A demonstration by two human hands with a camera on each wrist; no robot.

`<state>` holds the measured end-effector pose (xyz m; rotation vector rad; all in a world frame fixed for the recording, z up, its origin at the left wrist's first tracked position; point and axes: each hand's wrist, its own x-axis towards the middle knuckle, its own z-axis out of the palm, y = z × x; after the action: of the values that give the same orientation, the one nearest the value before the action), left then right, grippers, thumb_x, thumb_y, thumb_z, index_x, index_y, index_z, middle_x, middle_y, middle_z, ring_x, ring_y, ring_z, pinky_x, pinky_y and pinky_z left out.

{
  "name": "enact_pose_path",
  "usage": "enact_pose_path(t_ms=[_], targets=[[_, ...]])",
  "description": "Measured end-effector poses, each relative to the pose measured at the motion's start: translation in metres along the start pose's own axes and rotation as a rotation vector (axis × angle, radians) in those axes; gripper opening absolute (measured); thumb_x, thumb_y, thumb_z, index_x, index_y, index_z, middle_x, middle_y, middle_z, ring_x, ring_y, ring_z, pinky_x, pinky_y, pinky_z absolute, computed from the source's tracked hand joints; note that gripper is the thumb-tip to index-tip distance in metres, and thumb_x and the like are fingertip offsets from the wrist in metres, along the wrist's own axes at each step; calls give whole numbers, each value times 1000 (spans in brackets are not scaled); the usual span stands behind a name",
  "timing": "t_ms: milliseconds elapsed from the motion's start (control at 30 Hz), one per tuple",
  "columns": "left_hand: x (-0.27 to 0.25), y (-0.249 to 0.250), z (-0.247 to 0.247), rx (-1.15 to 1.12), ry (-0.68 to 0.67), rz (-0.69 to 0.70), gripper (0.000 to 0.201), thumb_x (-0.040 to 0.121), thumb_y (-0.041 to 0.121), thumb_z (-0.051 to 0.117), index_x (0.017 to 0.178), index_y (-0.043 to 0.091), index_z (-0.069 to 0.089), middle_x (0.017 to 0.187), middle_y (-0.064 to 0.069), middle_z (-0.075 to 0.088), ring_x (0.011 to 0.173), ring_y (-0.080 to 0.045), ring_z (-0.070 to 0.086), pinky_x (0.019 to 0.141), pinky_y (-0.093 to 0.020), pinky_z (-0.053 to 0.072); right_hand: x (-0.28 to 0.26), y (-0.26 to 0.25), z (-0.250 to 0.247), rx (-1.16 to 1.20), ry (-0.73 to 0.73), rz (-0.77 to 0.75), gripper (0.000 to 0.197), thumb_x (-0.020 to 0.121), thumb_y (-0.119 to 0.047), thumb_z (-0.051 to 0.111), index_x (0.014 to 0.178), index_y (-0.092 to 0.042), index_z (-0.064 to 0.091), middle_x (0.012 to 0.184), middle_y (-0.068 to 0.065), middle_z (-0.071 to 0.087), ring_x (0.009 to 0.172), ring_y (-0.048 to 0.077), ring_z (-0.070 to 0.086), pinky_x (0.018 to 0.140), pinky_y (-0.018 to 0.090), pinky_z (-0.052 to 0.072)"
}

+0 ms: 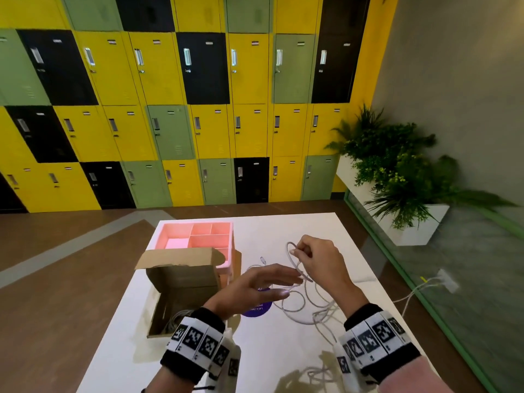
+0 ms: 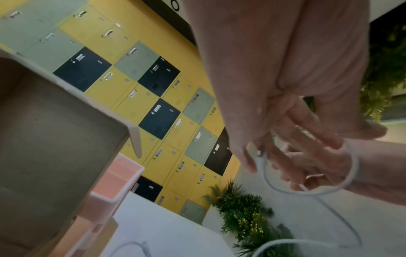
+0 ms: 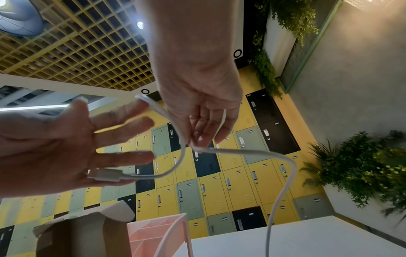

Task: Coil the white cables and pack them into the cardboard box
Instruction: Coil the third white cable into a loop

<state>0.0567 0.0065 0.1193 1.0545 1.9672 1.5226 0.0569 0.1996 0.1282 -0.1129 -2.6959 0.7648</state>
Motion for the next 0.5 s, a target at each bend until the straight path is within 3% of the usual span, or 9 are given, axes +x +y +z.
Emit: enact_pose_path(t_ms=[133, 267, 333, 433, 500], targets=[[1, 1, 0, 96, 58, -33, 32, 89, 28, 62, 121, 25, 58, 120, 14, 63, 117, -3, 57, 99, -24, 46, -3, -3, -3, 0, 5, 50, 20, 89, -36, 62, 82, -17, 61, 74, -2, 65, 67, 18, 55, 50, 23, 32], [2, -1, 6, 145, 148, -45, 31, 87, 41, 58, 111, 22, 63, 114, 12, 66, 110, -5, 60, 100, -35, 48, -6, -8, -3, -26, 26, 75, 20, 90, -34, 61, 80, -17, 58, 78, 3, 67, 69, 22, 57, 58, 26, 36], [3, -1, 8, 114, 174, -16, 25, 92, 35, 55, 106, 15, 62, 112, 7, 69, 109, -8, 62, 99, -37, 49, -6, -11, -3, -45, 26, 83, 20, 92, -32, 59, 80, -16, 56, 78, 3, 67, 68, 22, 55, 59, 26, 36], [0, 2, 6, -98, 205, -5, 28, 100, 21, 44, 106, -5, 51, 109, -2, 71, 109, -14, 64, 99, -29, 47, -5, -11, -3, -61, 26, 83, 22, 93, -31, 57, 80, -15, 51, 78, 3, 63, 69, 23, 53, 59, 28, 36], [-3, 4, 2, -262, 245, -12, 26, 103, 18, 34, 100, -4, 46, 100, -11, 72, 105, -23, 66, 99, -31, 45, -3, -9, -4, -2, 8, 88, 22, 95, -27, 55, 80, -13, 48, 78, 5, 60, 72, 23, 56, 57, 29, 38]])
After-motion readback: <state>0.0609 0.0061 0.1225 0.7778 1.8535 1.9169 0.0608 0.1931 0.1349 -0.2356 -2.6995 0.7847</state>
